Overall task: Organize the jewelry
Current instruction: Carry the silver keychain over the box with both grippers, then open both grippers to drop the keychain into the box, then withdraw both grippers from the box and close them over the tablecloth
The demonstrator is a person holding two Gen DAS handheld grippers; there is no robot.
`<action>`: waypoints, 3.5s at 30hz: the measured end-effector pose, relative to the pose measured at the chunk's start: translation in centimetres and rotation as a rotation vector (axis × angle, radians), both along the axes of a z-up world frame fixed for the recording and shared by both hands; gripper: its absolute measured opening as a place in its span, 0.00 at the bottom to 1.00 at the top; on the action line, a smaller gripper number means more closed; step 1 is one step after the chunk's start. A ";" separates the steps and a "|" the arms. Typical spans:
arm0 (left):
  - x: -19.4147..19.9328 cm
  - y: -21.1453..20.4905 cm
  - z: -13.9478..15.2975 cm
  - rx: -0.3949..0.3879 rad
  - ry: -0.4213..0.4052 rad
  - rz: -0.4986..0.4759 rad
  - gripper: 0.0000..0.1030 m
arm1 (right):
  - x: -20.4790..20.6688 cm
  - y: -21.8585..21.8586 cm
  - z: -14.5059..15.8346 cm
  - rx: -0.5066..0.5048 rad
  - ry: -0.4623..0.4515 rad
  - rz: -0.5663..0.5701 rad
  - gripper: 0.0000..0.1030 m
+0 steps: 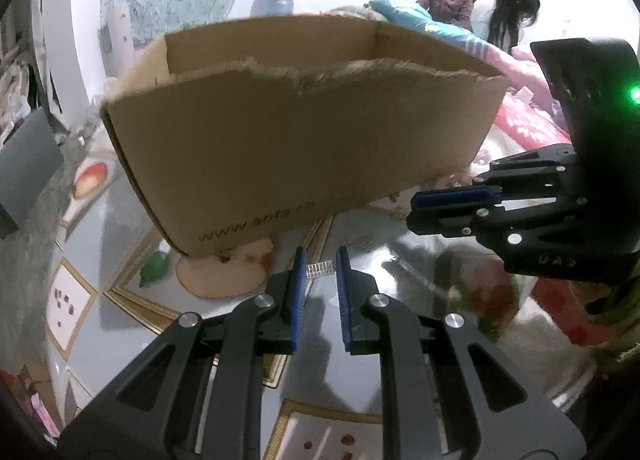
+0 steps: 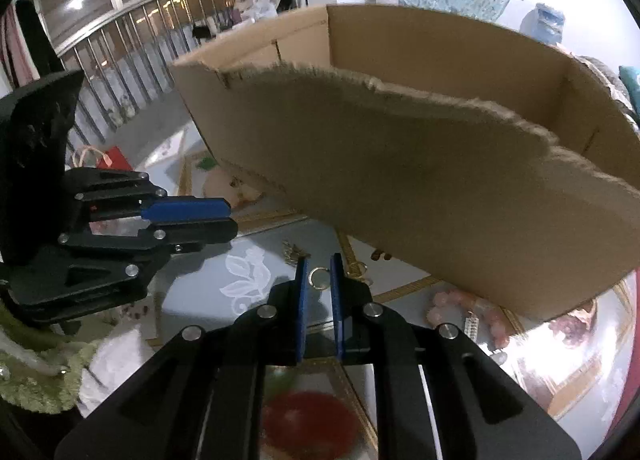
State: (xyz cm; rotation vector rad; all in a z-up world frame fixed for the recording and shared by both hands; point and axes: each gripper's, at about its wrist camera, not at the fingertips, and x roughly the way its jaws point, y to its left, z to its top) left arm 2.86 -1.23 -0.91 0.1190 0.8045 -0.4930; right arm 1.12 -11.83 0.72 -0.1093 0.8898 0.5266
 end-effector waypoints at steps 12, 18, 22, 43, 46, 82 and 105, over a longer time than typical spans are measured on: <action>-1.7 -1.0 8.8 -0.104 -0.172 -0.069 0.13 | -2.6 -2.6 9.2 0.139 -0.240 -0.007 0.11; 1.9 -2.2 11.4 -0.107 -0.201 -0.063 0.13 | 1.9 -4.4 11.2 0.180 -0.249 -0.045 0.11; 6.0 -2.9 10.5 -0.119 -0.137 -0.053 0.13 | 6.2 -5.3 9.9 0.191 -0.141 -0.087 0.11; 10.9 -1.5 8.6 -0.251 -0.024 0.065 0.14 | 9.4 -10.6 8.4 0.320 -0.112 -0.195 0.12; 9.2 -0.8 9.5 -0.260 -0.062 0.064 0.14 | 7.8 -11.0 9.1 0.328 -0.138 -0.195 0.12; 2.0 -4.8 -2.2 0.110 0.046 -0.118 0.03 | 0.5 -6.4 -1.9 0.401 0.163 -0.061 0.24; 0.8 -2.1 0.9 -0.001 -0.007 -0.045 0.00 | -0.3 -3.1 -2.3 0.275 0.078 -0.077 0.23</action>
